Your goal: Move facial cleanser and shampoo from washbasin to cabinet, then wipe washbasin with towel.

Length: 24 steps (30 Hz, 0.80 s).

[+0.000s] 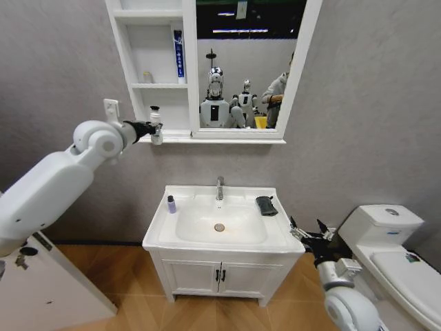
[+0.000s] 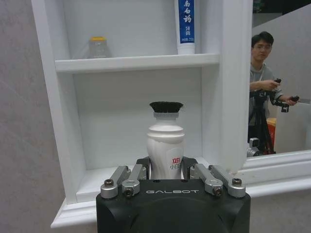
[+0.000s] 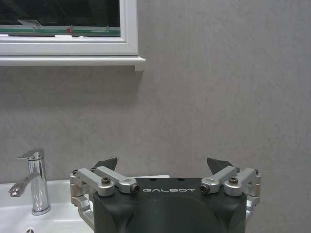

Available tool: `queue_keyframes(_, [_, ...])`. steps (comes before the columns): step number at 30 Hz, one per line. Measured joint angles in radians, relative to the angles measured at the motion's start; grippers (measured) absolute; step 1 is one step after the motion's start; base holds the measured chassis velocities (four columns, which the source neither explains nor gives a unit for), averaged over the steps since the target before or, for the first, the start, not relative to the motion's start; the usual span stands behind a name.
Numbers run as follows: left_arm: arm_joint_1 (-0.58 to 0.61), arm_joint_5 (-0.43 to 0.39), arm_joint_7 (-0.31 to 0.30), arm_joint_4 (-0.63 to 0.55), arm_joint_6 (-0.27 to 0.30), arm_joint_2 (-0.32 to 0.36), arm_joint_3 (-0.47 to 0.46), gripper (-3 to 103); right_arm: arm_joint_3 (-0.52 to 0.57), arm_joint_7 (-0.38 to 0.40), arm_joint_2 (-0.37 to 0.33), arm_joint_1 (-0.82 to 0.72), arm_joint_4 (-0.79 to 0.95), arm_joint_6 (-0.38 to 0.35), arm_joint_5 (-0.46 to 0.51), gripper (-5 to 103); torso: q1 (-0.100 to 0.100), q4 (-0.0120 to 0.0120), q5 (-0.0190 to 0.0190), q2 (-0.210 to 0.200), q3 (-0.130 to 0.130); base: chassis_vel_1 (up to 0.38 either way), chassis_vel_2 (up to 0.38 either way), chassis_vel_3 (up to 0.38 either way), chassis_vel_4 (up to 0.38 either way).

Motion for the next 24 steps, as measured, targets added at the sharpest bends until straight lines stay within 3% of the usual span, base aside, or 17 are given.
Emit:
queue_keyframes(5, [-0.065, 0.053, 0.036, 0.167, -0.012, -0.091, 0.044, 34, 0.007, 0.0, -0.003, -0.001, 0.0, 0.003, 0.003, 100, 0.0, 0.0001, -0.0001, 0.0, 0.0, 0.0, 0.0, 0.0, 0.0])
queue_keyframes(9, [-0.068, 0.081, 0.047, 0.261, -0.02, -0.147, 0.031, 34, 0.008, 0.0, -0.001, 0.002, -0.001, 0.004, 0.004, 100, 0.0, 0.0, -0.0003, 0.0, 0.0, 0.0, 0.0, 0.0, 0.0])
queue_keyframes(14, [-0.086, 0.164, 0.103, 0.426, -0.054, -0.223, 0.027, 34, 0.008, 0.0, 0.001, 0.002, -0.005, 0.005, 0.004, 100, 0.0, 0.0002, -0.0002, 0.0, 0.0, 0.0, 0.0, 0.0, 0.0])
queue_keyframes(24, [-0.101, 0.213, 0.155, 0.514, -0.117, -0.285, 0.009, 32, 0.008, 0.0, -0.003, 0.005, -0.013, 0.007, 0.003, 100, 0.0, 0.0, 0.0, 0.0, 0.0, 0.0, 0.0, 0.0, 0.0])
